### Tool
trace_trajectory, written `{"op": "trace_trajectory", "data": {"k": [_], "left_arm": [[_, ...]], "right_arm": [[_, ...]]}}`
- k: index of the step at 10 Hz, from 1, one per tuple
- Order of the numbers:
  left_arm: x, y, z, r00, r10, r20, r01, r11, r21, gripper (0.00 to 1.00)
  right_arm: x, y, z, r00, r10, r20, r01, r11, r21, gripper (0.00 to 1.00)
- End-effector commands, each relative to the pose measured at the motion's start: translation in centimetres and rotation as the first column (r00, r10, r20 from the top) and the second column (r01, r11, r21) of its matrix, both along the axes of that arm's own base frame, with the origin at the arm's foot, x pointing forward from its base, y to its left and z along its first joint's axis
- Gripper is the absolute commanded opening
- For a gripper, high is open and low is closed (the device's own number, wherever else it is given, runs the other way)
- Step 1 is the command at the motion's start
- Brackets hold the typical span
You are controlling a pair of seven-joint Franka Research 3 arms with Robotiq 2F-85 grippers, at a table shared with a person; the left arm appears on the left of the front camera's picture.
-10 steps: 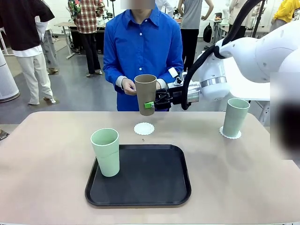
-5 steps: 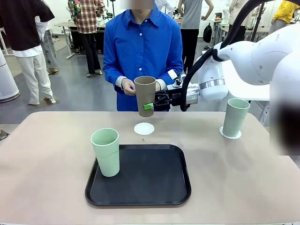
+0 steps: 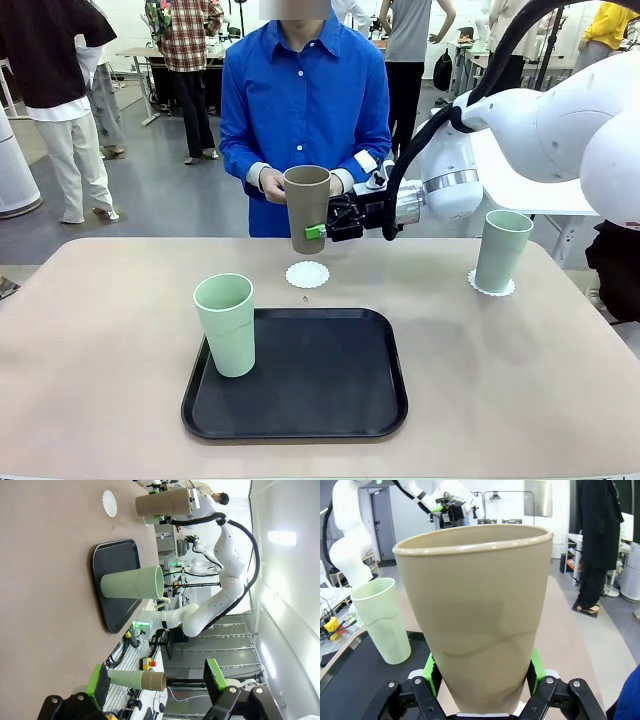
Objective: Place coasters on the table and set cups on them.
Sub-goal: Take one Reusable plastic cup from the Flat Tray and place it on a coaster set by the human.
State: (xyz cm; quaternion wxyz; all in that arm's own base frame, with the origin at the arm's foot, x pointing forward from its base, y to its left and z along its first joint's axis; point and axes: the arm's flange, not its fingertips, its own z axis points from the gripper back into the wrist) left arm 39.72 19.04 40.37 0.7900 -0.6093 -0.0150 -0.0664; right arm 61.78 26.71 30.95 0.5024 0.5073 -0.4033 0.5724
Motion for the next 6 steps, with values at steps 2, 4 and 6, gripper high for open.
{"op": "trace_trajectory", "data": {"k": [2, 4, 6], "left_arm": [[-0.1, 0.0, 0.2, 1.000, 0.003, 0.006, -0.003, 1.000, -0.007, 1.00], [-0.1, 0.0, 0.2, 1.000, 0.003, 0.006, -0.003, 1.000, -0.007, 1.00], [-0.1, 0.0, 0.2, 1.000, 0.003, 0.006, -0.003, 1.000, -0.007, 1.00]], "right_arm": [[1.5, 0.6, -1.3, 0.998, 0.052, 0.035, -0.052, 0.999, 0.002, 0.81], [2.3, 0.6, -2.2, 0.998, 0.047, 0.033, -0.047, 0.999, 0.002, 0.81], [3.3, 0.5, -3.5, 0.999, 0.044, -0.002, -0.044, 0.999, 0.008, 0.81]]}}
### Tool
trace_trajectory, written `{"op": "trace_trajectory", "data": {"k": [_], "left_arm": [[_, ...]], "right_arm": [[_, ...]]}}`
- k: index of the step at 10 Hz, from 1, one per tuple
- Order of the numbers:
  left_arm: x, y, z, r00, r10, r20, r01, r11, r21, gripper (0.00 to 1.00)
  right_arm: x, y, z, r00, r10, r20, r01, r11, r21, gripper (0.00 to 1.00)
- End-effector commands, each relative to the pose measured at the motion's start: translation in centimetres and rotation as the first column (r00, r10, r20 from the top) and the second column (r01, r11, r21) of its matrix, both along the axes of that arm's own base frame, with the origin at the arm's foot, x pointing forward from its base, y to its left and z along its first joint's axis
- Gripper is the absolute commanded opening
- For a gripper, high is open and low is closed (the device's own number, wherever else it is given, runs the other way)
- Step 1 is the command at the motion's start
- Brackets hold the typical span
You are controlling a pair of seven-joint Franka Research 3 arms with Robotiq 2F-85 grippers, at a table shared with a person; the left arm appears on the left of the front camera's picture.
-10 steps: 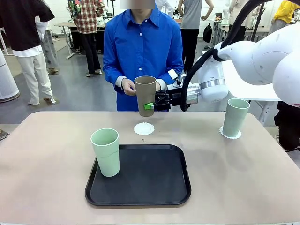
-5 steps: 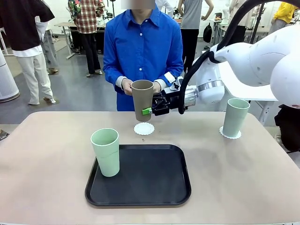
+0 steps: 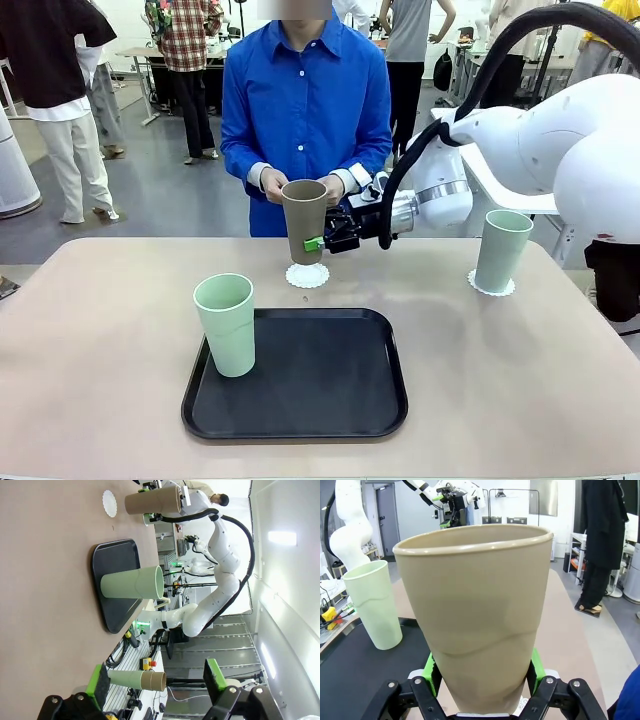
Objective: Place coasters on the table and set cups on them.
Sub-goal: Take one Reusable plastic cup from the Flat Tray and place it on a coaster set by the human.
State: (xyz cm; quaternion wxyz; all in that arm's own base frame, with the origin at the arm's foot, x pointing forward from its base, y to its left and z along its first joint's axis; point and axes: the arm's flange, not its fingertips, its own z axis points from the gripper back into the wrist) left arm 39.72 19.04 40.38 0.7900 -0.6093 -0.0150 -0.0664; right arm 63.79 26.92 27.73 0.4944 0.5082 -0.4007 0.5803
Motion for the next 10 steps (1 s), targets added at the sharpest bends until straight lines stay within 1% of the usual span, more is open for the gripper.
{"op": "trace_trajectory", "data": {"k": [1, 6, 10], "left_arm": [[-0.1, 0.0, 0.2, 1.000, 0.003, 0.006, -0.003, 1.000, -0.007, 1.00], [-0.1, 0.0, 0.2, 1.000, 0.003, 0.006, -0.003, 1.000, -0.007, 1.00], [-0.1, 0.0, 0.2, 1.000, 0.003, 0.006, -0.003, 1.000, -0.007, 1.00]], "right_arm": [[1.2, 0.5, -0.7, 0.999, 0.034, -0.026, -0.033, 0.999, 0.015, 0.81], [1.6, 0.6, -3.2, 0.996, 0.043, -0.074, -0.043, 0.999, 0.006, 0.81], [2.1, 0.6, -4.3, 0.995, 0.030, -0.098, -0.030, 1.000, -0.006, 0.81]]}}
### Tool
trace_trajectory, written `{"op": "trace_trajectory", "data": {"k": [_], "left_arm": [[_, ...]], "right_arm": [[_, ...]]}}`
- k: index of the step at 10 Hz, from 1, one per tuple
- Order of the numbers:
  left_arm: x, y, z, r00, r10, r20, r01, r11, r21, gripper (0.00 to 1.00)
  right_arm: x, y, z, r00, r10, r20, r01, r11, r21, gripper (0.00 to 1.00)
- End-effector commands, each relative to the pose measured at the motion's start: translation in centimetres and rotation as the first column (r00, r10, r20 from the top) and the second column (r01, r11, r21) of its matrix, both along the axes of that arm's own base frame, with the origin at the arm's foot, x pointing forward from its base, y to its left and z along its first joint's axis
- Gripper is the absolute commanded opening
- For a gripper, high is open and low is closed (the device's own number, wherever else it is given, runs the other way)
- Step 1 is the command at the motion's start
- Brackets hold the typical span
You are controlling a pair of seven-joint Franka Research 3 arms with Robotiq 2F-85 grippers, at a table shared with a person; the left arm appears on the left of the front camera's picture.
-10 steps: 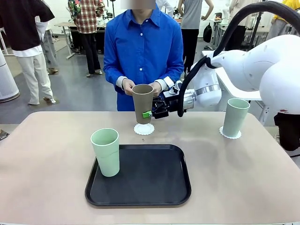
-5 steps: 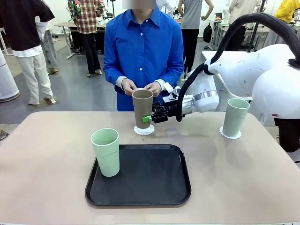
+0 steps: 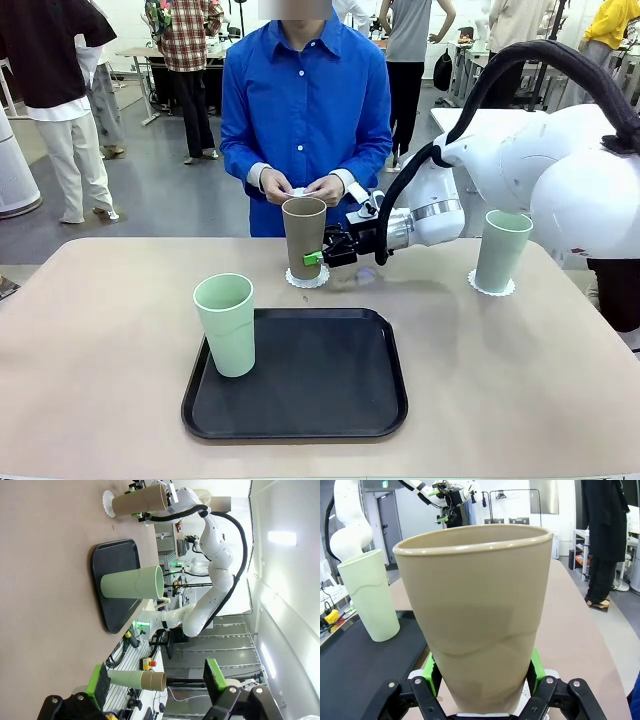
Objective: Place coasters on the table and set cups on them.
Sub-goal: Take one Reusable plastic cup from the Flat Tray and place it on a coaster set by the human.
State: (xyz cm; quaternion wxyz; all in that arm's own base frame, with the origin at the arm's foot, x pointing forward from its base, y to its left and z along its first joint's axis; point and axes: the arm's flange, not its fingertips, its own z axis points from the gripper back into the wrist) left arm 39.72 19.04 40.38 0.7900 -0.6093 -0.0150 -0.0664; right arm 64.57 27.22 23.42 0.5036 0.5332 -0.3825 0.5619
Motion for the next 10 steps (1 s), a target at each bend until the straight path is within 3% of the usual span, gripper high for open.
{"op": "trace_trajectory", "data": {"k": [1, 10], "left_arm": [[-0.1, 0.0, 0.2, 1.000, 0.003, 0.006, -0.003, 1.000, -0.007, 1.00], [-0.1, 0.0, 0.2, 1.000, 0.003, 0.006, -0.003, 1.000, -0.007, 1.00]], "right_arm": [[1.5, 0.3, -0.2, 0.999, 0.020, -0.031, -0.021, 1.000, -0.017, 0.81], [2.0, 0.3, -1.8, 0.999, 0.032, -0.036, -0.033, 0.998, -0.053, 0.81]]}}
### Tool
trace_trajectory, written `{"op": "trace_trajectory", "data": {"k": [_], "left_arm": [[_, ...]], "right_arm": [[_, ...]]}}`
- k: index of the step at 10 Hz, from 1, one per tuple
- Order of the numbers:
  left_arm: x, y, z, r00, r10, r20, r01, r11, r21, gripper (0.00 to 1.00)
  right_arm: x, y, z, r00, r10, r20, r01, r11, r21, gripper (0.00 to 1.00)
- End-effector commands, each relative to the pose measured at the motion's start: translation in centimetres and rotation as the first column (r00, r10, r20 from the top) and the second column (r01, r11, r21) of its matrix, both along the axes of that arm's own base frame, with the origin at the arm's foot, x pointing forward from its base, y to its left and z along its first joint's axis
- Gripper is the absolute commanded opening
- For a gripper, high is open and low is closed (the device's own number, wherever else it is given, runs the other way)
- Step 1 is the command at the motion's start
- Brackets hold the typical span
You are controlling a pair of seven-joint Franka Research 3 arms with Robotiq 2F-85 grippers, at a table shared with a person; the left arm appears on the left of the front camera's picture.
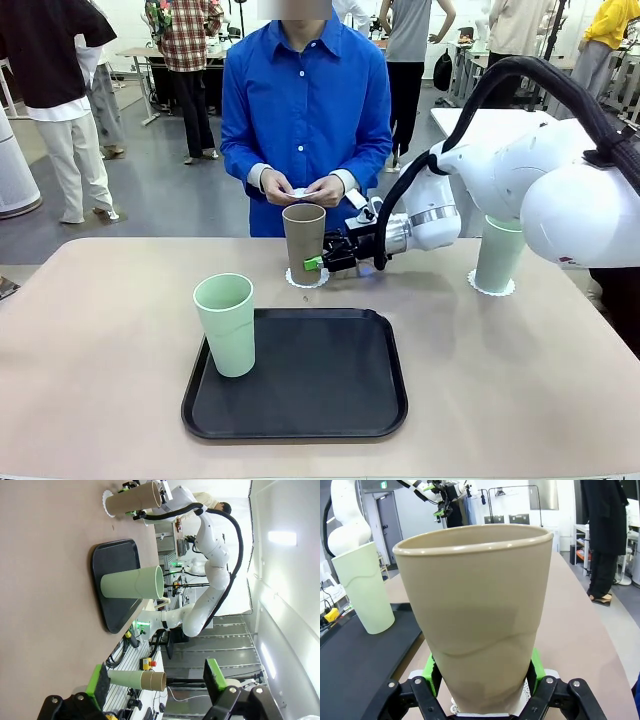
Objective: Place coasters on the table and set cups on them.
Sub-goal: Take one Reusable plastic cup from the Flat Tray and place it on a coaster set by the human.
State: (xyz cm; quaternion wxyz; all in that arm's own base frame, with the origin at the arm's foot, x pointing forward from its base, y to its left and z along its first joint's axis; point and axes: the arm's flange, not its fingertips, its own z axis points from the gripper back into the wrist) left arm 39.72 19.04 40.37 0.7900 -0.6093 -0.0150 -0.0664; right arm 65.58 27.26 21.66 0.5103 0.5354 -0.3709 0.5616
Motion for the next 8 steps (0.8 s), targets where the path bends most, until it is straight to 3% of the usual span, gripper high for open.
{"op": "trace_trajectory", "data": {"k": [1, 2, 8], "left_arm": [[-0.06, -0.01, 0.21, 1.000, 0.003, 0.006, -0.003, 1.000, -0.007, 1.00], [-0.06, -0.01, 0.21, 1.000, 0.003, 0.006, -0.003, 1.000, -0.007, 1.00], [-0.06, -0.01, 0.21, 1.000, 0.003, 0.006, -0.003, 1.000, -0.007, 1.00]], "right_arm": [[0.99, 0.30, -0.02, 0.999, 0.032, -0.016, -0.032, 0.999, -0.039, 0.90], [1.01, 0.37, -0.03, 0.999, 0.036, -0.016, -0.037, 0.998, -0.047, 1.00], [1.10, 0.61, 0.19, 0.998, 0.056, -0.026, -0.057, 0.998, -0.039, 1.00]]}}
